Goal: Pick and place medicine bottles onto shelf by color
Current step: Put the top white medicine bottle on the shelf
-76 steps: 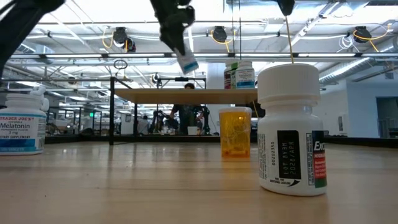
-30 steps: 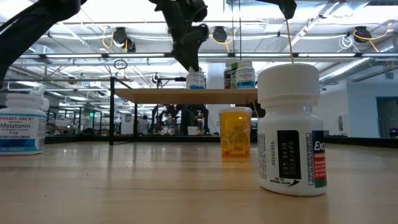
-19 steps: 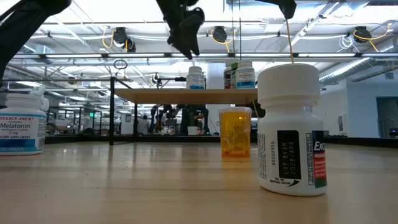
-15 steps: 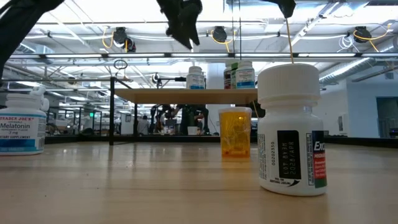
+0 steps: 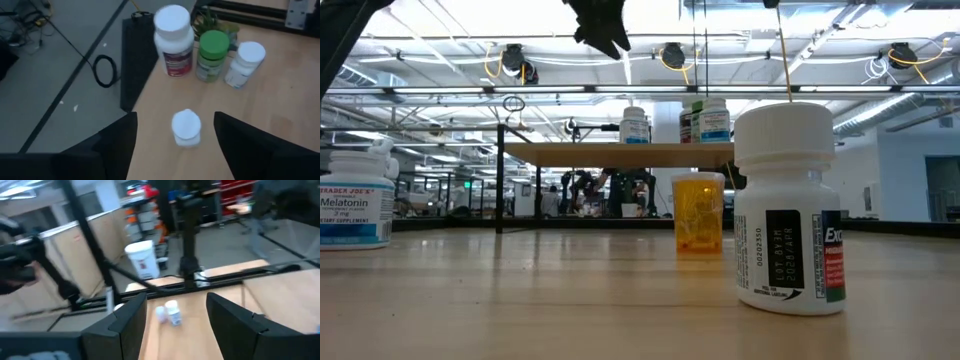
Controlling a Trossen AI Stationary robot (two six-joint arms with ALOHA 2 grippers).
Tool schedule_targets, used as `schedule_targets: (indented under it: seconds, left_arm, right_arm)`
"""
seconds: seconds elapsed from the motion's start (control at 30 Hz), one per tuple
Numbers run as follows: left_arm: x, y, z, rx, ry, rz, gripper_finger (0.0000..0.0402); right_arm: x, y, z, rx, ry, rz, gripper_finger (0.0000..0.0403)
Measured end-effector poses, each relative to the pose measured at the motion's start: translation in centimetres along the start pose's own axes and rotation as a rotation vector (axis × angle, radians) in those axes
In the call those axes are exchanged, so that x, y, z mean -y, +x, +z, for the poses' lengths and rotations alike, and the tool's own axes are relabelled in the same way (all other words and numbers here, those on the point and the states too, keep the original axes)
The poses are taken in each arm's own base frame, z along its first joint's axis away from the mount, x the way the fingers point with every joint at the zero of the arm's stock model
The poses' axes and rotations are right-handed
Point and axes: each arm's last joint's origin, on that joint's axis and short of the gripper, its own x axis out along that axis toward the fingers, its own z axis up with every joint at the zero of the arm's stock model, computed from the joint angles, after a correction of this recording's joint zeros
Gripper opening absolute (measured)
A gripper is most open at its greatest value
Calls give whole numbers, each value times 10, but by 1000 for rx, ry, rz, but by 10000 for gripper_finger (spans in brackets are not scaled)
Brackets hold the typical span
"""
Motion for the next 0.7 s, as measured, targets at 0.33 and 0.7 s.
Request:
schedule_targets:
  seconds: [0.33, 0.7]
  left_arm:
    - [9, -5, -22, 279, -31, 4, 248]
    - [27, 37, -107, 555, -30, -1, 246]
  right_arm:
    - [-1, 0, 0, -2, -48, 19, 197]
    - [2, 3, 2, 25, -242, -46, 197]
